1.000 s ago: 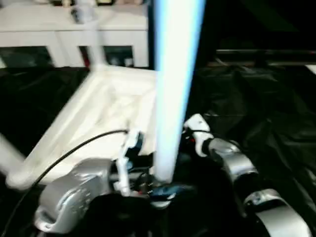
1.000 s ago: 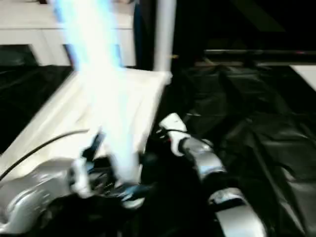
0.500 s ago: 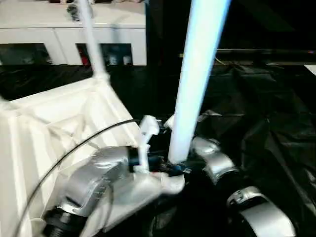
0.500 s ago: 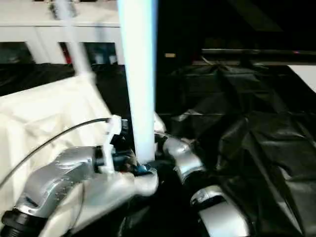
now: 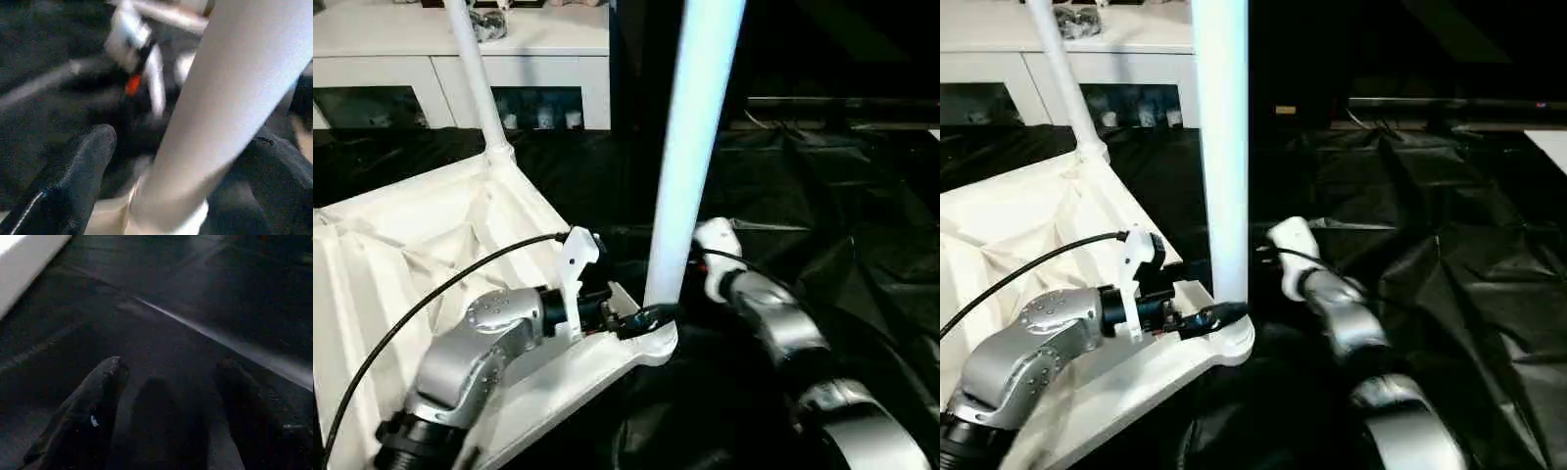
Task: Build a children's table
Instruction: Rotate table base
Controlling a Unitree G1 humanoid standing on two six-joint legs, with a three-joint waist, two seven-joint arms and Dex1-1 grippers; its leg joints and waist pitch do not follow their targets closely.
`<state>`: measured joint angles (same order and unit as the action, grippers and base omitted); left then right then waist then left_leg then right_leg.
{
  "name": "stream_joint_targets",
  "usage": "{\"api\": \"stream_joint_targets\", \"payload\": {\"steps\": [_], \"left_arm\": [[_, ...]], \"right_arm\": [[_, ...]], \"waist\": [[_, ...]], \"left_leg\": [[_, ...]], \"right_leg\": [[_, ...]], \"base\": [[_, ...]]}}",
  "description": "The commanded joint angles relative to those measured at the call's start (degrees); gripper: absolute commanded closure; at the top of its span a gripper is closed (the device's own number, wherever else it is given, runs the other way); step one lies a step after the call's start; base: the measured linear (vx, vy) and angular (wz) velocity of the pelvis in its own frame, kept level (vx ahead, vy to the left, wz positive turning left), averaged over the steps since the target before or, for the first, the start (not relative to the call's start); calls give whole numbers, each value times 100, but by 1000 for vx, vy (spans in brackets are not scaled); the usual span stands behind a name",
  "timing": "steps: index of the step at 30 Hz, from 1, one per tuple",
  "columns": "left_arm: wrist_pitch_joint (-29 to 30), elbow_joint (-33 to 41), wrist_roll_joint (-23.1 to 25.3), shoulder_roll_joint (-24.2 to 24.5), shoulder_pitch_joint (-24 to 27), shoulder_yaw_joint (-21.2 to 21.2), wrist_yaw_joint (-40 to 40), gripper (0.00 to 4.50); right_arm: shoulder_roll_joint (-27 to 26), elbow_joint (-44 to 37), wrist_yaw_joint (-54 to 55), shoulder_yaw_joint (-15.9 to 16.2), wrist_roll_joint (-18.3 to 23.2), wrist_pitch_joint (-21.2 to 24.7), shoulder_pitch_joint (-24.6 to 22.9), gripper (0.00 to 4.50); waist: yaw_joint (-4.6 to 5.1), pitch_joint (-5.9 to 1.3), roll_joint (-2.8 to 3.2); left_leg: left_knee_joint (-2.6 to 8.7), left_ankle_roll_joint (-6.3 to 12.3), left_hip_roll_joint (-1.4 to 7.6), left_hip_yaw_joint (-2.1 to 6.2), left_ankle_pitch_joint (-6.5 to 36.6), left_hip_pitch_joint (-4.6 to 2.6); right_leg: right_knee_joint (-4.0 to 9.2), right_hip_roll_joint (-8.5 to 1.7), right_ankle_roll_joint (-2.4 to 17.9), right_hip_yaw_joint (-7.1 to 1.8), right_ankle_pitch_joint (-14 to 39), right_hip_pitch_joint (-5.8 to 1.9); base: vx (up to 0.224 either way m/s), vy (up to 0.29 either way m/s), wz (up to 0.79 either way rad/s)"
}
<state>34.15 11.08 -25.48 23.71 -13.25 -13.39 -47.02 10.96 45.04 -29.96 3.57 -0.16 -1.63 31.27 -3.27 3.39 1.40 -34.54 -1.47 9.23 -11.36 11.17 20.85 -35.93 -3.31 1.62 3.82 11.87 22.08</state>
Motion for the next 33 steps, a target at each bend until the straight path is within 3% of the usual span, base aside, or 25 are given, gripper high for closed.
{"api": "stream_joint_targets", "payload": {"steps": [1, 8, 9, 11, 14, 15, 22, 29, 31, 33], "left_arm": [[376, 312, 135, 279, 122, -113, 26, 5], [894, 743, 198, 1103, 213, -281, -334, 5], [1066, 845, 171, 1253, 216, -311, -359, 5], [1272, 974, 226, 1479, 191, -384, -365, 5], [1529, 1149, 360, 1720, 155, -456, -289, 5], [1619, 1219, 394, 1795, 143, -471, -261, 5], [2557, 1979, 208, 2193, 67, -415, -61, 5], [2652, 2135, 510, 2552, 111, -770, -59, 5], [2690, 2163, 384, 2475, 137, -695, -43, 5], [2731, 2210, 145, 2307, 239, -452, -34, 5]], "right_arm": [[207, -444, -236, -1, -5, 199, -193, 129], [647, -1131, -637, 107, 28, 363, -623, 129], [695, -1283, -682, 123, 20, 431, -698, 129], [775, -1478, -746, 165, -18, 514, -791, 129], [879, -1824, -862, 252, -44, 647, -943, 129], [915, -1963, -914, 282, -40, 701, -1004, 129], [1030, -2598, -1050, 413, -60, 1023, -1297, 129], [1012, -2919, -1108, 488, 8, 1172, -1382, 129], [1013, -2974, -1102, 489, 17, 1222, -1379, 129], [932, -3156, -1223, 392, 298, 1367, -1360, 129]], "waist": [[-25, -355, 41], [-41, -328, 83], [-47, -330, 120], [-47, -332, 103], [-50, -321, 150], [-53, -327, 137], [-57, -311, 130], [-54, -312, 128], [-58, -318, 143], [-54, -321, 151]], "left_leg": [[406, 19, 401, 220, 1193, -54], [414, 111, 397, 236, 1203, -51], [407, 96, 393, 234, 1227, -63], [405, 97, 391, 235, 1207, -55], [403, 84, 392, 237, 1228, -55], [409, 81, 400, 244, 1234, -53], [399, 77, 383, 245, 1245, -45], [404, 83, 378, 259, 1263, -42], [402, 54, 381, 254, 1237, -66], [401, 47, 378, 255, 1208, -50]], "right_leg": [[451, -520, 1291, -361, 1008, -260], [465, -505, 1298, -344, 1157, -235], [468, -509, 1302, -344, 1184, -230], [464, -504, 1306, -346, 1169, -237], [483, -511, 1290, -347, 1283, -234], [474, -504, 1244, -349, 1300, -244], [518, -521, 1130, -352, 1723, -226], [530, -503, 993, -347, 1840, -205], [529, -503, 1031, -348, 1772, -188], [510, -503, 1100, -344, 1613, -209]], "base": [[0, 0, 0], [0, 0, 0], [0, 0, 0], [0, 0, 0], [0, 0, 0], [0, 0, 0], [0, 0, 0], [0, 0, 0], [0, 0, 0], [0, 0, 0]]}}
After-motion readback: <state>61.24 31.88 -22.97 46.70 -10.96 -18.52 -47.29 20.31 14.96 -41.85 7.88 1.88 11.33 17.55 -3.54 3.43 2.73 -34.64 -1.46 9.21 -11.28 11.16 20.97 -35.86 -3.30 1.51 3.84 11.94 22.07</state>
